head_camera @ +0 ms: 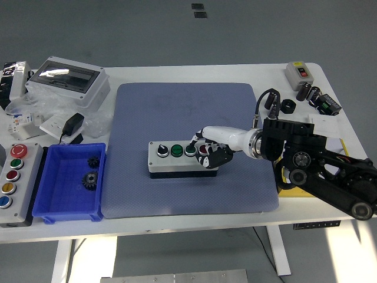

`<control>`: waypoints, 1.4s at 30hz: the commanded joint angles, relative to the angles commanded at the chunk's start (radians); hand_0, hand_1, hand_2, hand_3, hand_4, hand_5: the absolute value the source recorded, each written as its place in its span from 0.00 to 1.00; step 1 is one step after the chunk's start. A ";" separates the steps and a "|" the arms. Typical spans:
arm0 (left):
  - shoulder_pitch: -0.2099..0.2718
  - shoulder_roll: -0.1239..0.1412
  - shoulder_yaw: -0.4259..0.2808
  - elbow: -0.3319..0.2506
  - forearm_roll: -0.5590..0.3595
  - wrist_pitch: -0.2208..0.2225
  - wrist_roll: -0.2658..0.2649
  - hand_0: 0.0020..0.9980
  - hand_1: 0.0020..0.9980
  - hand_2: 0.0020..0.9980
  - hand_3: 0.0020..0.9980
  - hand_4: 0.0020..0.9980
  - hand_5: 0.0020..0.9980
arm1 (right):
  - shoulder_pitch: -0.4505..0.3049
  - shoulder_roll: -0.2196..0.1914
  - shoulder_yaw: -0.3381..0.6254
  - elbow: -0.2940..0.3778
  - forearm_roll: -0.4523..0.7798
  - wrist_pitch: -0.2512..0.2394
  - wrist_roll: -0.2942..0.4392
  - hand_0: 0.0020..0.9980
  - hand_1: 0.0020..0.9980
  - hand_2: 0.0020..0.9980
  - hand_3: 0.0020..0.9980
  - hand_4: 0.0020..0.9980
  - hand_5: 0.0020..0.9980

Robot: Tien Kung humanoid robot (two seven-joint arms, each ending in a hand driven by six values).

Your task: Pick up the button,place it on the desk,press the button,press the button

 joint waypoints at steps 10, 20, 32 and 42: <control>-0.001 -0.001 0.001 0.000 -0.001 -0.003 -0.005 0.63 0.58 0.51 0.59 0.63 0.23 | -0.011 0.011 -0.017 -0.049 -0.005 -0.019 0.011 0.00 0.08 0.23 0.74 0.42 0.23; 0.002 -0.002 0.005 0.000 -0.006 -0.003 -0.007 0.63 0.58 0.51 0.59 0.64 0.23 | -0.051 -0.030 0.134 0.096 0.064 -0.074 0.124 0.00 0.08 0.23 0.74 0.42 0.21; 0.016 -0.014 0.004 0.000 -0.015 0.002 -0.016 0.63 0.58 0.51 0.59 0.64 0.24 | -0.315 0.108 0.353 0.094 0.108 -0.452 0.465 0.00 0.08 0.23 0.75 0.43 0.31; 0.020 -0.019 -0.015 0.000 -0.009 0.010 -0.035 0.63 0.58 0.51 0.59 0.65 0.24 | -0.509 0.152 0.482 0.006 0.391 -0.642 0.804 0.15 0.28 0.37 0.81 0.96 0.59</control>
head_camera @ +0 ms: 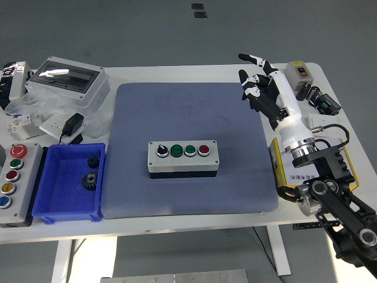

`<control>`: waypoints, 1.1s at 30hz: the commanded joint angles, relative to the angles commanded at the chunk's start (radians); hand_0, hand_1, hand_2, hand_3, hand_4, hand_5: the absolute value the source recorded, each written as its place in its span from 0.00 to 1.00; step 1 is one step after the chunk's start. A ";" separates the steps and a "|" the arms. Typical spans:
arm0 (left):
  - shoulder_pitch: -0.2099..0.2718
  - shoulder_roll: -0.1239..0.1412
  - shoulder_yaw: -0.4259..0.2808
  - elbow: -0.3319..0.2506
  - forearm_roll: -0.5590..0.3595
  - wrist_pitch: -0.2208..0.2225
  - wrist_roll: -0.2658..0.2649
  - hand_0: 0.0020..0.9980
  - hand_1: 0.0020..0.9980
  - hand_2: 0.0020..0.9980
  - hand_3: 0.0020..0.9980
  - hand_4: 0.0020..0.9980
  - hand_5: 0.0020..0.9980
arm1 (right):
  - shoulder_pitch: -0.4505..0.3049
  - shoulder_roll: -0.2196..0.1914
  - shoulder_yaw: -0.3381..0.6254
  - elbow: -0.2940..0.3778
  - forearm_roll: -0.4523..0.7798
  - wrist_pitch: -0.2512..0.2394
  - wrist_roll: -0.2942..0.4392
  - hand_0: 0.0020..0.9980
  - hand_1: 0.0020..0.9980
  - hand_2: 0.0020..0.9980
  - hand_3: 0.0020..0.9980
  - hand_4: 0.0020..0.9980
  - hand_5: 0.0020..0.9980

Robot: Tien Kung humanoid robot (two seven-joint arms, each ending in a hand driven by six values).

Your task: Pick up the button,place it on the desk,press the button,press the button

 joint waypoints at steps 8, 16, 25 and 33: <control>0.000 -0.005 0.012 0.000 -0.015 0.004 -0.014 0.63 0.58 0.52 0.60 0.66 0.42 | -0.042 0.026 0.063 -0.071 0.256 0.105 0.076 0.73 0.81 0.84 0.94 1.00 1.00; 0.001 -0.004 0.011 0.000 -0.017 0.006 -0.012 0.63 0.58 0.52 0.61 0.67 0.56 | -0.053 0.036 0.068 -0.106 0.381 0.126 0.053 0.94 0.92 0.94 0.95 1.00 1.00; 0.006 -0.005 0.016 0.000 -0.015 0.011 0.003 0.63 0.58 0.53 0.62 0.67 0.60 | -0.057 0.031 0.060 -0.057 0.272 0.081 0.032 0.97 0.92 0.93 0.94 1.00 1.00; 0.002 0.001 0.012 0.000 -0.006 0.014 0.010 0.63 0.58 0.53 0.62 0.68 0.60 | -0.050 0.019 0.058 -0.008 0.113 0.017 0.019 0.99 0.91 0.91 0.89 1.00 1.00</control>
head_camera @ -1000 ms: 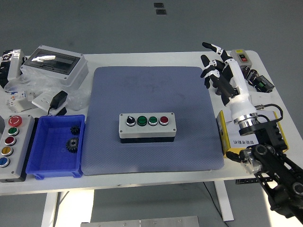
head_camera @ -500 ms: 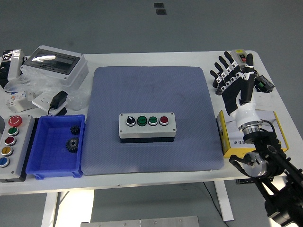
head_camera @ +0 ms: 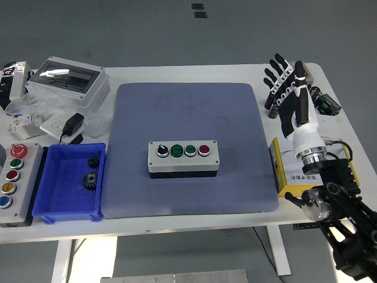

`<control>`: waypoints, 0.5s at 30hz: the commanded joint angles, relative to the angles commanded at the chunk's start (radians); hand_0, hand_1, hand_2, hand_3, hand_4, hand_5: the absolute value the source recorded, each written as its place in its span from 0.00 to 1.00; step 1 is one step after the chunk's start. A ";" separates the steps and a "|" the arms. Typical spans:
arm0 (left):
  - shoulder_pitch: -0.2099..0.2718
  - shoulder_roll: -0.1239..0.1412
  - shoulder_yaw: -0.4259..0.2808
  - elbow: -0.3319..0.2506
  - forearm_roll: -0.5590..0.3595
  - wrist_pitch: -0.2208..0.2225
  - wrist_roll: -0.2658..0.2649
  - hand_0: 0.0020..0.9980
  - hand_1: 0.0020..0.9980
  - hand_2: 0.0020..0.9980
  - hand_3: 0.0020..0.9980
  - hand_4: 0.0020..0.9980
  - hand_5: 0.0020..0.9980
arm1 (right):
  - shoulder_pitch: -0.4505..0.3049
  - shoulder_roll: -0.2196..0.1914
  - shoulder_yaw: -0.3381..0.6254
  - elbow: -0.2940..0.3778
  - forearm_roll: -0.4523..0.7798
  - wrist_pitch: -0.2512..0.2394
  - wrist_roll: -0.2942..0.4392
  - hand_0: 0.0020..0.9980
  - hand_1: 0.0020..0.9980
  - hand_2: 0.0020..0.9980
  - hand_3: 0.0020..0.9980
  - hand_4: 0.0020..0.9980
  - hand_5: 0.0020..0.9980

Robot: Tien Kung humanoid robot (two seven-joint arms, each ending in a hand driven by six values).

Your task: Pick up the button,place it on the desk,press the button,press the button

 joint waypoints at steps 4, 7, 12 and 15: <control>-0.009 0.005 0.007 0.000 0.001 -0.001 0.000 0.63 0.58 0.53 0.62 0.68 0.60 | 0.005 -0.007 -0.001 -0.004 -0.008 -0.005 0.002 0.99 0.91 0.91 0.89 1.00 1.00; -0.011 0.011 0.008 0.000 0.004 -0.002 0.001 0.63 0.58 0.53 0.62 0.68 0.57 | 0.005 -0.011 0.005 -0.004 -0.008 -0.009 0.002 0.99 0.91 0.91 0.89 1.00 1.00; -0.012 0.017 0.007 0.000 0.013 -0.001 0.004 0.63 0.58 0.53 0.62 0.68 0.56 | 0.004 -0.010 0.015 -0.004 -0.010 -0.014 0.000 0.98 0.90 0.90 0.90 1.00 1.00; -0.011 0.017 0.005 0.000 0.018 -0.001 0.009 0.63 0.58 0.53 0.62 0.68 0.56 | 0.002 -0.008 0.014 -0.003 -0.013 -0.018 -0.001 0.98 0.90 0.90 0.90 1.00 1.00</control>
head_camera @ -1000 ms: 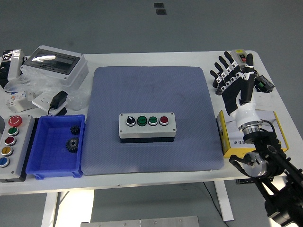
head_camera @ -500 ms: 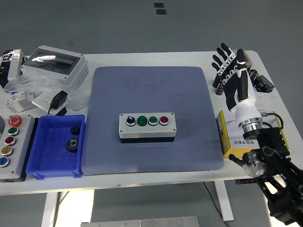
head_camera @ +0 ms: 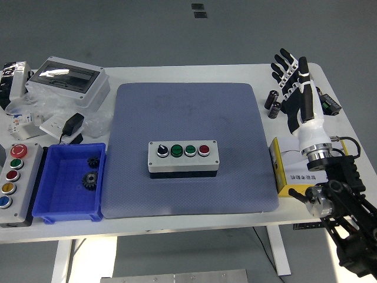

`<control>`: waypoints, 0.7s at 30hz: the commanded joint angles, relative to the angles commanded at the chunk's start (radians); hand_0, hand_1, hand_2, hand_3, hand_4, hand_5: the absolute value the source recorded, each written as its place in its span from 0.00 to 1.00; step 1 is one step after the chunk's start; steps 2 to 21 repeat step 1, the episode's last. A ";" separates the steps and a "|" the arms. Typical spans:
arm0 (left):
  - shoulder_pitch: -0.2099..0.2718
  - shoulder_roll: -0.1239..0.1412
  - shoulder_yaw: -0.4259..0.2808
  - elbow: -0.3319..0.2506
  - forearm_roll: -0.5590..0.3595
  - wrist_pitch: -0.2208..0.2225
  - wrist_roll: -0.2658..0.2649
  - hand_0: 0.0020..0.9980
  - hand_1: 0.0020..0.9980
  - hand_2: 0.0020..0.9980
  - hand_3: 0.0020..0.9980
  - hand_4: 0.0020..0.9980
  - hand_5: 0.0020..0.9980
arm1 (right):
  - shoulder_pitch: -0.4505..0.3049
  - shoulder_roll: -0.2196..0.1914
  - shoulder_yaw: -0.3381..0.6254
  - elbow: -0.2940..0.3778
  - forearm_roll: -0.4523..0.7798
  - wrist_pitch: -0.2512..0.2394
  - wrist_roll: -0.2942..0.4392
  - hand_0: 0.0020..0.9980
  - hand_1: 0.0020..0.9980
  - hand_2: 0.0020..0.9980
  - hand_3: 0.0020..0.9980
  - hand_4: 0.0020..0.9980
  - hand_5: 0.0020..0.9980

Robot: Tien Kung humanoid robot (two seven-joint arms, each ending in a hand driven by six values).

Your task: Pick up the button,place it on the desk,press the button,press the button

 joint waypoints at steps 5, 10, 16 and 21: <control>0.000 0.000 0.000 0.000 0.001 0.000 0.002 0.63 0.58 0.53 0.62 0.68 0.56 | -0.001 0.001 0.000 0.000 -0.001 -0.001 0.000 0.98 0.90 0.90 0.90 1.00 1.00; 0.000 0.000 0.000 0.000 0.001 0.000 0.002 0.63 0.58 0.53 0.62 0.68 0.56 | -0.001 0.001 0.000 0.000 -0.001 -0.001 0.000 0.98 0.90 0.90 0.90 1.00 1.00; 0.000 0.000 0.000 0.000 0.001 0.000 0.002 0.63 0.58 0.53 0.62 0.68 0.56 | -0.001 0.001 0.000 0.000 -0.001 -0.001 0.000 0.98 0.90 0.90 0.90 1.00 1.00; 0.000 0.000 0.000 0.000 0.001 0.000 0.002 0.63 0.58 0.53 0.62 0.68 0.56 | -0.001 0.001 0.000 0.000 -0.001 -0.001 0.000 0.98 0.90 0.90 0.90 1.00 1.00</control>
